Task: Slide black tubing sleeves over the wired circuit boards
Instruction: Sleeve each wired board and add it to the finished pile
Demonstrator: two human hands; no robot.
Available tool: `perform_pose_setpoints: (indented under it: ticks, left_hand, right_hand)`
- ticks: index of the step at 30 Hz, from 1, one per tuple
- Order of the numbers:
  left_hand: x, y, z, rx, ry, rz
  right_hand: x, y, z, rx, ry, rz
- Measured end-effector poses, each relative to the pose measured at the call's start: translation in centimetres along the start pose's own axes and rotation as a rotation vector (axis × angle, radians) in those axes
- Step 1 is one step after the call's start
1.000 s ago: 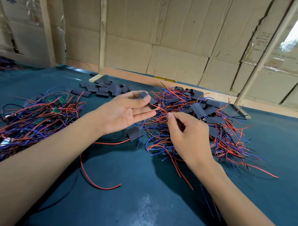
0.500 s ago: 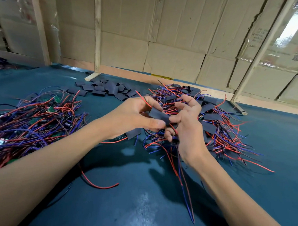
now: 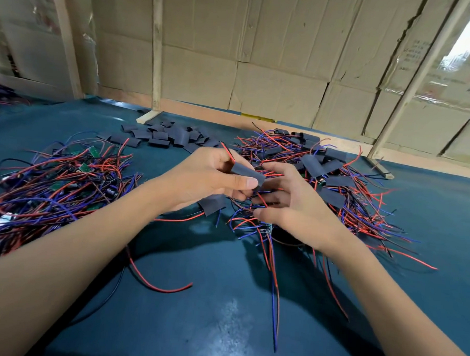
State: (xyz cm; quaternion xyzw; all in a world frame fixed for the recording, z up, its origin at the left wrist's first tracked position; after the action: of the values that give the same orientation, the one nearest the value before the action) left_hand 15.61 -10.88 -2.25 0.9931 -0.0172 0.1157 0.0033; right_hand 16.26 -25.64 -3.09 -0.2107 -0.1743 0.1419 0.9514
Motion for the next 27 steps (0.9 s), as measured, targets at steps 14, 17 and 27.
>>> perform_pose_setpoints:
  ticks: [14,17,27]
  left_hand:
    - [0.1,-0.9,0.6,-0.011,-0.030,0.002]
    - [-0.1,-0.6,0.8,0.026,-0.033,0.055]
    - [0.1,-0.6,0.3,-0.127,-0.045,0.088]
  right_hand:
    - [-0.7,-1.6,1.5,-0.747,-0.142,0.008]
    - [-0.4,-2.5,2.1,-0.455,-0.166,-0.154]
    - [-0.6,-1.5,1.8,0.143,-0.088,-0.256]
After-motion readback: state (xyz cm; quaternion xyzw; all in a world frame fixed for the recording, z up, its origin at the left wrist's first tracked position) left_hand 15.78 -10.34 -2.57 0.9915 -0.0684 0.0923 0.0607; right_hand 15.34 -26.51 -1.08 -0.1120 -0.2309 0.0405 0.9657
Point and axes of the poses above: each hand's wrist, its own x-axis towards the middle knuckle, its own y-axis out of the palm, z = x × y, the point moved 8 cm from there along x, towards the middle knuckle, and after that the axes turned 11 degrees about -z, right-handed, at the moved point
